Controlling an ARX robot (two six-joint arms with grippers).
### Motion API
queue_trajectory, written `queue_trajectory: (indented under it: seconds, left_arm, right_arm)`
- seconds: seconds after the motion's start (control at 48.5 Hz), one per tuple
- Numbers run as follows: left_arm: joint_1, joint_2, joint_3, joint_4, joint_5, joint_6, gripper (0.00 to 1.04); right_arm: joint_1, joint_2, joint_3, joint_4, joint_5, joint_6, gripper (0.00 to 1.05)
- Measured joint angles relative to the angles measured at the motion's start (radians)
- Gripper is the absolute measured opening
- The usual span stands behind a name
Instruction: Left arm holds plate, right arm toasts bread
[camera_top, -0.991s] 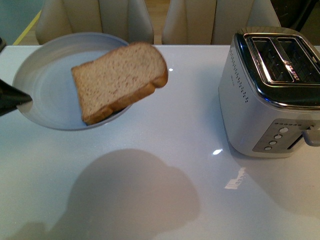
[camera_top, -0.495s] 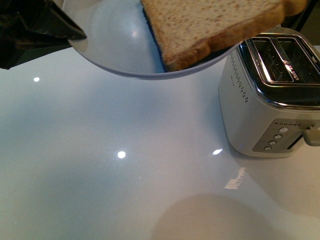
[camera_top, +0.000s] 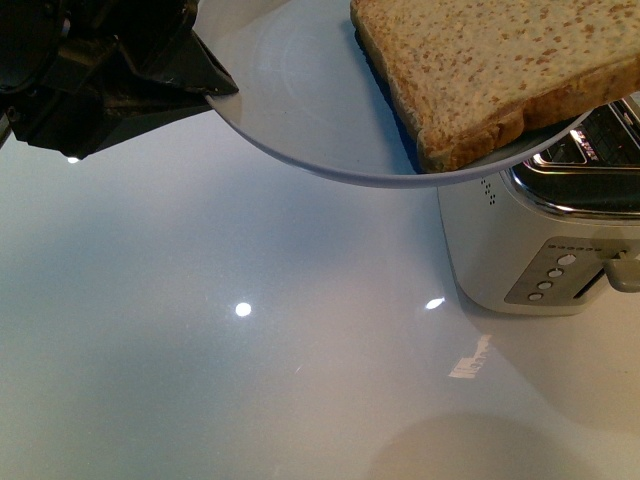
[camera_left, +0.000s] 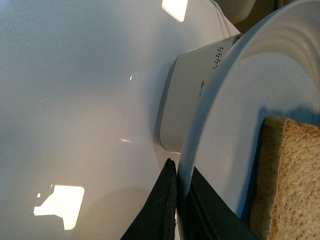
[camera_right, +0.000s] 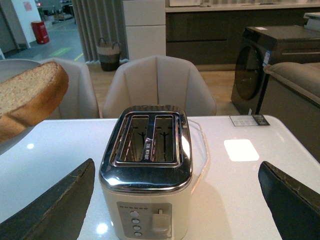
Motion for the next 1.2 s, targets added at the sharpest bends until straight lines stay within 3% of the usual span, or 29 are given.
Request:
queue_trajectory:
  seconds: [1.032,1.073,1.114,1.197]
  left_arm:
    - [0.0,0.0,0.0,0.0,0.0,-0.003,0.03]
    - [0.0,0.0,0.0,0.0,0.0,-0.003,0.03]
    - [0.0,0.0,0.0,0.0,-0.001,-0.003,0.03]
    - [-0.003,-0.003,0.001,0.0,0.001,-0.003,0.03]
  right_arm:
    - [0.0,0.0,0.0,0.0,0.0,0.0,0.96]
    - [-0.016,0.031,0.024,-0.068,-0.058,0.042,0.96]
    - [-0.041,0.139,0.098,-0.255,-0.152,0.134,0.96]
    - [-0.063,0.269,0.141,-0.384,-0.196,0.275,0.96]
